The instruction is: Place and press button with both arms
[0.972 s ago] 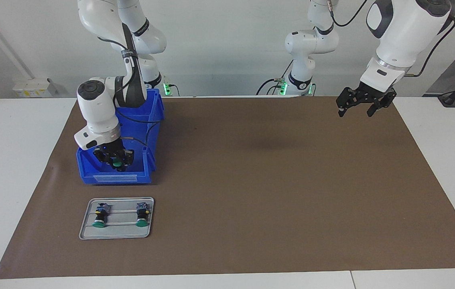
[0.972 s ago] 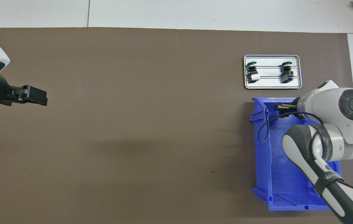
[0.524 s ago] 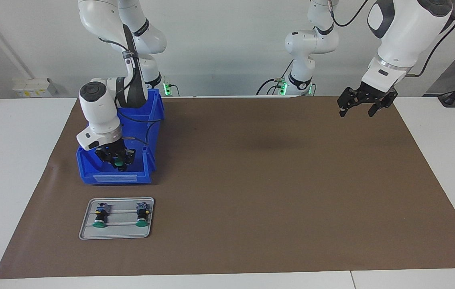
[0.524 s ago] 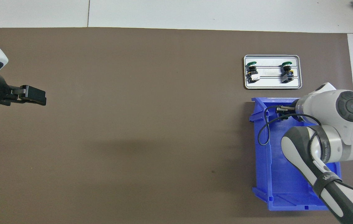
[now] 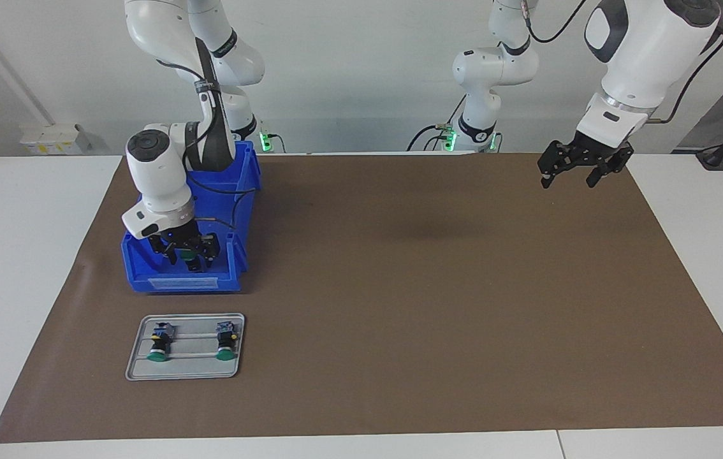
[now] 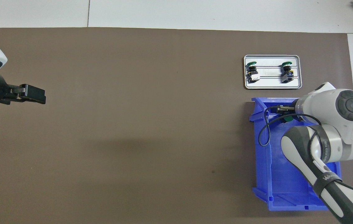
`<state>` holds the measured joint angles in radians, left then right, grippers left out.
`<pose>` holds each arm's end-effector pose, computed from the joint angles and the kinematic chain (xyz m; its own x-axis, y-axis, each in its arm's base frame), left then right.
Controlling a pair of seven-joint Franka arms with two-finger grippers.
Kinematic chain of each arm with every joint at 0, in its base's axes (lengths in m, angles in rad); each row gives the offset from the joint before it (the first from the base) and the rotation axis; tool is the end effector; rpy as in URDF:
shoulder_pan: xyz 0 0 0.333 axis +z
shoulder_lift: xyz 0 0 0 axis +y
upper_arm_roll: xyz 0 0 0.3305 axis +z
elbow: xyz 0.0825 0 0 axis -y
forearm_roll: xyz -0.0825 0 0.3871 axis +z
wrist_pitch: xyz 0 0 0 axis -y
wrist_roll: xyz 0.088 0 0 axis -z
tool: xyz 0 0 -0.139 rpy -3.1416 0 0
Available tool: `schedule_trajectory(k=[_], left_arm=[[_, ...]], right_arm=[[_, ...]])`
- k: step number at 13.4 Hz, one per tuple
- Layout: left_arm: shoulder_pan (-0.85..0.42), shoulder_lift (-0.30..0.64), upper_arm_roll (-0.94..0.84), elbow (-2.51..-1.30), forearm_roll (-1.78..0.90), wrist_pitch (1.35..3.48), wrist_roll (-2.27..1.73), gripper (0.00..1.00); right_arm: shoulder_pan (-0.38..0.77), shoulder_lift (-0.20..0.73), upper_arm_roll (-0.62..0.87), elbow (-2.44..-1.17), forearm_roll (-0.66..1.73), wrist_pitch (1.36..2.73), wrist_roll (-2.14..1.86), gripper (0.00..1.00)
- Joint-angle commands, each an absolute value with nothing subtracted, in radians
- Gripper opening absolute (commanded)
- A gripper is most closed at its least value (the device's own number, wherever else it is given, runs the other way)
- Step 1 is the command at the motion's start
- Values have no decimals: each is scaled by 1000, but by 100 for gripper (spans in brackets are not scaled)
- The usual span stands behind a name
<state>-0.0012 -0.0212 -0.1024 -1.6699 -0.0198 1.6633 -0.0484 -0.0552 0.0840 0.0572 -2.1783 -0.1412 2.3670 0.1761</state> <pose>0.5546 -0.0608 0.5796 0.9985 -0.0534 0.0136 -0.0536 -0.9984 0.0183 0.5630 -0.0039 0.3434 0.9905 -0.0732 0.1163 -0.0833 -0.9929 0.0846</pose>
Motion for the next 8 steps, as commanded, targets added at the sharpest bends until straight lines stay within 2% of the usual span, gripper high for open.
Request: schedule_trajectory(k=[1, 4, 8], left_arm=[[2, -57, -101, -1717, -5, 1700, -40, 100], [-66, -51, -22, -1707, -5, 1706, -43, 100], [-89, -25, 11, -1657, -6, 1684, -43, 100]], right_arm=[[-58, 19, 71, -2154, -137, 2290, 156, 93], [-58, -54, 71, -2109, -74, 2193, 152, 93], [-58, -58, 71, -1903, -57, 1935, 150, 95]])
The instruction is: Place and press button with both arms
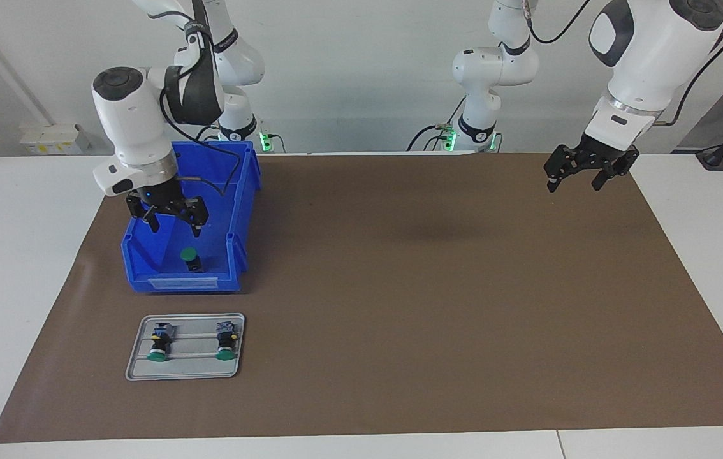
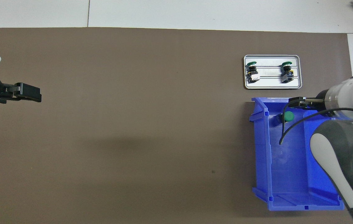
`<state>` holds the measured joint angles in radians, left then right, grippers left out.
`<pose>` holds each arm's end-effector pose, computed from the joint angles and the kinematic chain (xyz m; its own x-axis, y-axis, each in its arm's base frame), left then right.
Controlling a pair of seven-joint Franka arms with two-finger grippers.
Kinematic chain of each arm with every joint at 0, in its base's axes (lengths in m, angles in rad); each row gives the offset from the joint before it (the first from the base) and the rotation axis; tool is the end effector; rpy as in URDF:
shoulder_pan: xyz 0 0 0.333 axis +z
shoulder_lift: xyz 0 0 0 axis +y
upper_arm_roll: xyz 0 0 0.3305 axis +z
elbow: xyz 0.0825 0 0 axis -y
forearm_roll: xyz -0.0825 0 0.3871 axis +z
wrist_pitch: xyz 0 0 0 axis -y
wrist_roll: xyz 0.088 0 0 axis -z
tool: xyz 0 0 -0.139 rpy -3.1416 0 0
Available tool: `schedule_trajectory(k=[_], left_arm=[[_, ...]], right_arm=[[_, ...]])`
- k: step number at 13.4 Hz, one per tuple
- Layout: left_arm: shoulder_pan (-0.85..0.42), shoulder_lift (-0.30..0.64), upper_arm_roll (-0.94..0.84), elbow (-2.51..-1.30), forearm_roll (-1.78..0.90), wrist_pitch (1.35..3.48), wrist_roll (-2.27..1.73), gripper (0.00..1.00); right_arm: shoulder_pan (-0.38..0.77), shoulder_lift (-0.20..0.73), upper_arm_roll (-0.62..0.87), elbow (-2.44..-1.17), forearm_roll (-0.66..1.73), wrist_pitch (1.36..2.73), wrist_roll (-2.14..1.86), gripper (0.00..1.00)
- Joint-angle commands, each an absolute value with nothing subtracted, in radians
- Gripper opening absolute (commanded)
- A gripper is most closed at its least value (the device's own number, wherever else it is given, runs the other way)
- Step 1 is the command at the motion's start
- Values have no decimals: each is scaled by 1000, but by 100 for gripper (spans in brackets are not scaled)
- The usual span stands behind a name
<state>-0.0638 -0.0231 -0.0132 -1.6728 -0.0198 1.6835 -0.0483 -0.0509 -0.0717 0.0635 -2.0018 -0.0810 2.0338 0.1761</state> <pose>0.5580 -0.0457 0.5811 0.9991 -0.0264 0.0328 -0.0271 -0.9994 0.0210 0.5521 0.0007 0.4807 0.9854 -0.1263 0.1143 -0.1339 -0.9891 0.0612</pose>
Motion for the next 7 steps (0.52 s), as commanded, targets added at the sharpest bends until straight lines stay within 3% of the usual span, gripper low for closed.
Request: schedule_trajectory(k=[1, 7], left_arm=[[-100, -18, 20, -1638, -6, 1666, -44, 100], [-117, -20, 28, -1628, -6, 1638, -46, 100]], right_arm=[[-58, -55, 72, -1858, -54, 1889, 150, 95], [-60, -9, 71, -1602, -8, 1660, 152, 96]])
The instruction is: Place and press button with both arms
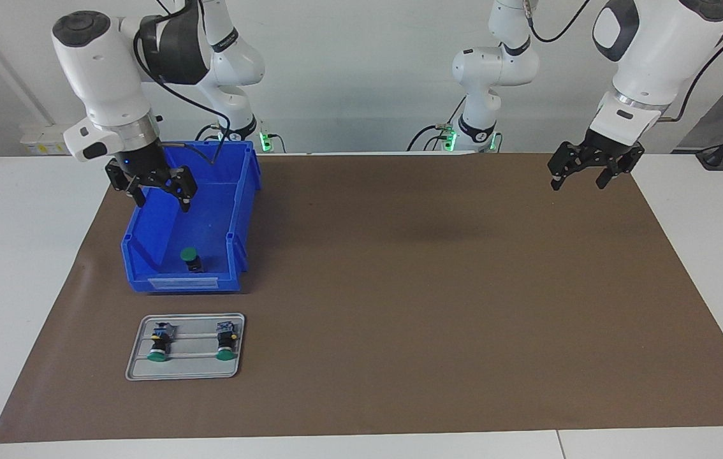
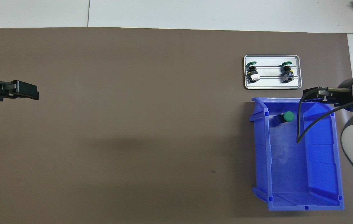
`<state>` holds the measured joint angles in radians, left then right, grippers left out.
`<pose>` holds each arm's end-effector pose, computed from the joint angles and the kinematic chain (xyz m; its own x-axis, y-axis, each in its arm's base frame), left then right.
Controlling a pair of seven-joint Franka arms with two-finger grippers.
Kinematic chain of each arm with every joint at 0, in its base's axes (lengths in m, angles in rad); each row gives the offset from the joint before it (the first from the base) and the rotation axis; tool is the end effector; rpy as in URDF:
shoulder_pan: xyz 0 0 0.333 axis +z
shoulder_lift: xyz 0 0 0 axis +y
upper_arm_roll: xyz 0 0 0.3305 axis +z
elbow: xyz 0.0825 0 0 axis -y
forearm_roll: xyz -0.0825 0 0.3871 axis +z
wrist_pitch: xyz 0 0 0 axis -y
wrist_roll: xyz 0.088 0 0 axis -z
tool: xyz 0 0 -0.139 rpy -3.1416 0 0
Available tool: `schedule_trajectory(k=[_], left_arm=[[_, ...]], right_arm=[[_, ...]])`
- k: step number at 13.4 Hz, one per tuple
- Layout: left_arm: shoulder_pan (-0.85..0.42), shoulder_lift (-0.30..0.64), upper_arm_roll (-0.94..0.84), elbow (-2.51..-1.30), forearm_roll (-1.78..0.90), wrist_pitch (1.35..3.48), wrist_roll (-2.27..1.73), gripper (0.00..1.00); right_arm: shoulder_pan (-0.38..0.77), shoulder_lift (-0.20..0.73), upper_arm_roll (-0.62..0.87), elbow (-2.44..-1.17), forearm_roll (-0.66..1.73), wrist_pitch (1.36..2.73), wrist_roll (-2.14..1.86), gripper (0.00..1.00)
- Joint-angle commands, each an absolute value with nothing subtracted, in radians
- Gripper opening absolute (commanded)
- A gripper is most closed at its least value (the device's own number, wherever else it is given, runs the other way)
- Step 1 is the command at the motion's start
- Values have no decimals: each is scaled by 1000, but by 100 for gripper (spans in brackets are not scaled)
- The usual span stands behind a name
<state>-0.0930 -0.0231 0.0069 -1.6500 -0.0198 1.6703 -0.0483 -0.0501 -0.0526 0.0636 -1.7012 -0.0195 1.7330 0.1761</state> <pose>0.5576 -0.0507 0.5910 0.9985 -0.0358 0.0424 -0.0367 -0.9991 0.0220 0.5568 0.0059 0.5884 0.9835 -0.1586 0.0868 -0.1599 -0.9871 0.0077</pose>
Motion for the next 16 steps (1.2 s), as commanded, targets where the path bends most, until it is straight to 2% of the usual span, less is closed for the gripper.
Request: schedule_trajectory(k=[1, 5, 16], left_arm=[[-117, -28, 26, -1629, -5, 1638, -48, 100], [-106, -35, 23, -1626, -6, 1623, -48, 100], [-101, -49, 23, -1643, -6, 1635, -45, 100]], right_arm=[[-58, -14, 72, -1585, -17, 1640, 152, 96], [-63, -21, 72, -1526, -18, 1557, 147, 98], [-58, -38, 72, -1569, -3, 1549, 124, 99]])
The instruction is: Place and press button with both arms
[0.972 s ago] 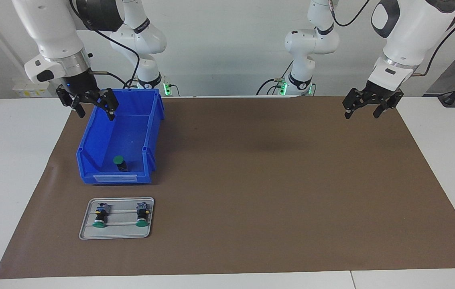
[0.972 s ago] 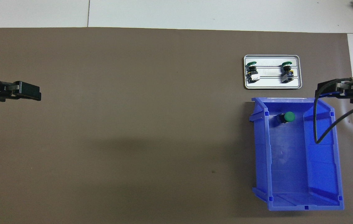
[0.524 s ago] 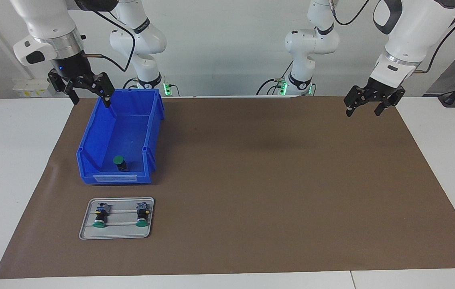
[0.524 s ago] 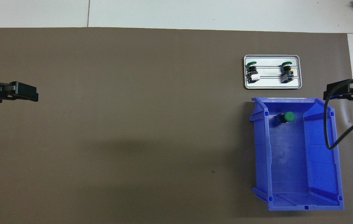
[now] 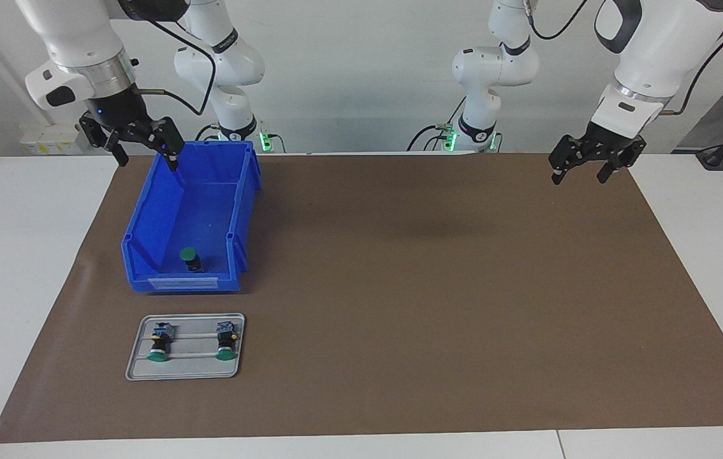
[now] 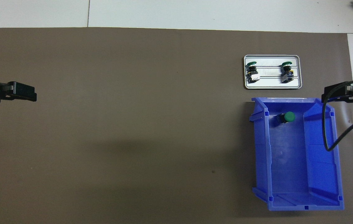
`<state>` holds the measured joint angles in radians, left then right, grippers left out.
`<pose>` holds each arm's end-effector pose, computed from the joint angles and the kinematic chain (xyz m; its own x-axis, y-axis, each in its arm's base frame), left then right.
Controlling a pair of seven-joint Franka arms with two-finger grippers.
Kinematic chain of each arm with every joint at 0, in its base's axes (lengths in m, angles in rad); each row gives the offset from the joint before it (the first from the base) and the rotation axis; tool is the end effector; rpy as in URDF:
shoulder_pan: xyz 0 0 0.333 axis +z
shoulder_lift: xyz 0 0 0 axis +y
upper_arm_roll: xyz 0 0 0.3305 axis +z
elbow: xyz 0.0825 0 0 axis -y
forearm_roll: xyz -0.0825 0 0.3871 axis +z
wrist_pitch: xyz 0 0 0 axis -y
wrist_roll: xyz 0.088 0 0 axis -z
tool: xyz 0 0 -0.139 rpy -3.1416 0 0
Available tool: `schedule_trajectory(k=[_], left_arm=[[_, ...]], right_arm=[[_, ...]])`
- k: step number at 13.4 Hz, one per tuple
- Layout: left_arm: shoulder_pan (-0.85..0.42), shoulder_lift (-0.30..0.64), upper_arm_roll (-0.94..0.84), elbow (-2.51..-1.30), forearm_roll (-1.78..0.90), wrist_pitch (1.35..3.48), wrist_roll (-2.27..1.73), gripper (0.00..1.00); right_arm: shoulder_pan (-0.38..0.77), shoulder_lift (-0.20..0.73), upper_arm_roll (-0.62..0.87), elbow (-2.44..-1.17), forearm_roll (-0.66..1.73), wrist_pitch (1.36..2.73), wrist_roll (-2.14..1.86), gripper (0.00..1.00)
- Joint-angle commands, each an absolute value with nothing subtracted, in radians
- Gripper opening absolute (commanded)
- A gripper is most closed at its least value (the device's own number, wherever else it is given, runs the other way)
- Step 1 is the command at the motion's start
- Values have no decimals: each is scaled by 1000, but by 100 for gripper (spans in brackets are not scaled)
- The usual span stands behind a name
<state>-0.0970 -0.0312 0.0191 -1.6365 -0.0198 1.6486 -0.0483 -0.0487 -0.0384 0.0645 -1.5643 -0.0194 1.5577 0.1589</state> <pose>0.5539 -0.0457 0.6000 0.9987 -0.0280 0.0422 -0.0289 -0.9993 0.0225 0.5451 0.0066 0.6301 0.9891 -0.1428 0.0348 -0.1434 -0.9895 0.0166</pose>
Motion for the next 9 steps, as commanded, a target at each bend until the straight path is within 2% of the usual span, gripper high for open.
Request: schedule_trajectory(k=[1, 9], left_arm=[[-100, -49, 23, -1643, -6, 1640, -40, 100], [-92, -57, 23, -1657, -6, 1629, -43, 100]], right_arm=[[-58, -37, 72, -1569, -3, 1552, 124, 99], [-51, -51, 72, -1606, -2, 1555, 112, 99]])
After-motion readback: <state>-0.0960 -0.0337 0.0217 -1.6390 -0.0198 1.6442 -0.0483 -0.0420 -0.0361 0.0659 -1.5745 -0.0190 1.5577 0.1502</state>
